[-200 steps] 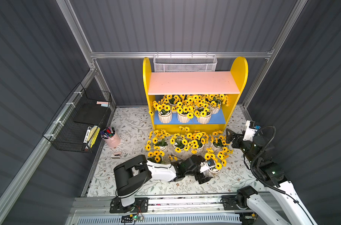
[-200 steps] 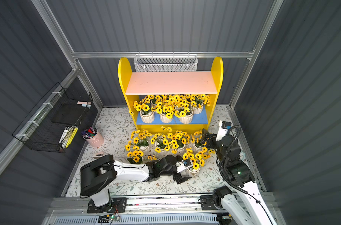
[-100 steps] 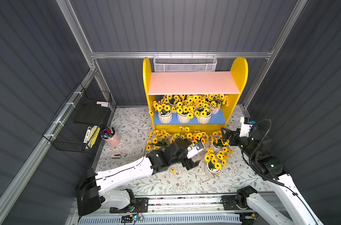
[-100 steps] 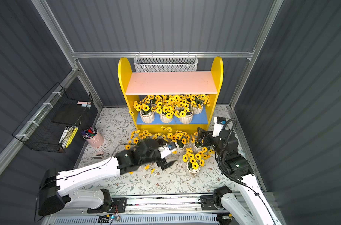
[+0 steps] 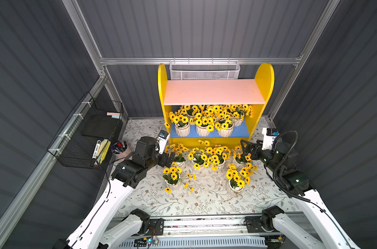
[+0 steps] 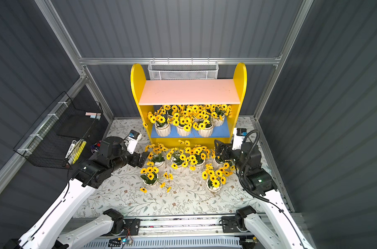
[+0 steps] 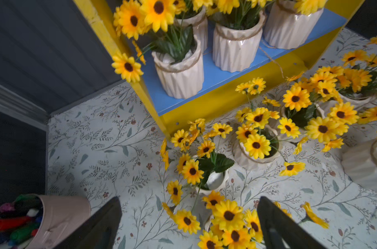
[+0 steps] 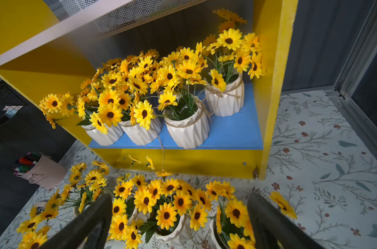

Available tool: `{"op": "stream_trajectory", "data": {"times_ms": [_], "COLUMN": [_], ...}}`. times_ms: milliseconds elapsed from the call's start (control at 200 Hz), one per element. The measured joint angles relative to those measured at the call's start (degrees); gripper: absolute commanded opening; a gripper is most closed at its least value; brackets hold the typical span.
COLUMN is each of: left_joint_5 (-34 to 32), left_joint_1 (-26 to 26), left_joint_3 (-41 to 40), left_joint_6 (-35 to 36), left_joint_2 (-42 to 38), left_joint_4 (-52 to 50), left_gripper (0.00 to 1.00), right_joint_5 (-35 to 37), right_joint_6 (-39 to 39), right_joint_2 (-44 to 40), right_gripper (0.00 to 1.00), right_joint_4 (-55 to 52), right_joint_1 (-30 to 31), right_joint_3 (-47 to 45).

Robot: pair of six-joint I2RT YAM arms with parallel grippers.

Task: Take the sunflower pots off the shelves
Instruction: Place the sunflower pot at the center of the board, then pick up the sunflower pot from the shelf.

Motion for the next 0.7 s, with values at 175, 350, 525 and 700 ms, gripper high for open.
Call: {"op": "stream_trajectory", "data": {"times_ms": [175,350,525,700], "left_joint_5": [-4.1,-8.0,-5.7,-2.8], "left_joint_1": [1.8,6.0,7.2,7.2], "left_joint_3": [-3.9,-4.2,-3.8,-8.9], "left_joint_6": [-2.2,-5.7,-6.6,-7.5], "left_joint_2": [1.7,5.7,9.2,5.4], "left_joint_4": [3.1,9.3,11.7,16.4], "left_gripper": [1.0,0.99,0.99,0.99], "right_joint_5": [2.1,2.1,1.0,-0.7], "right_joint_6": [-0.1,-1.0,-4.1,-7.0], "right_joint_2": [3.8,13.4,21.7,29.1], "right_gripper": [0.98,0.99,0.99,0.99], "right_joint_4": [2.7,4.6,7.1,11.8], "right_joint_1": [0.0,0.4,1.3,1.3], "right_joint_3": [0.2,3.8,6.1,9.1]}}
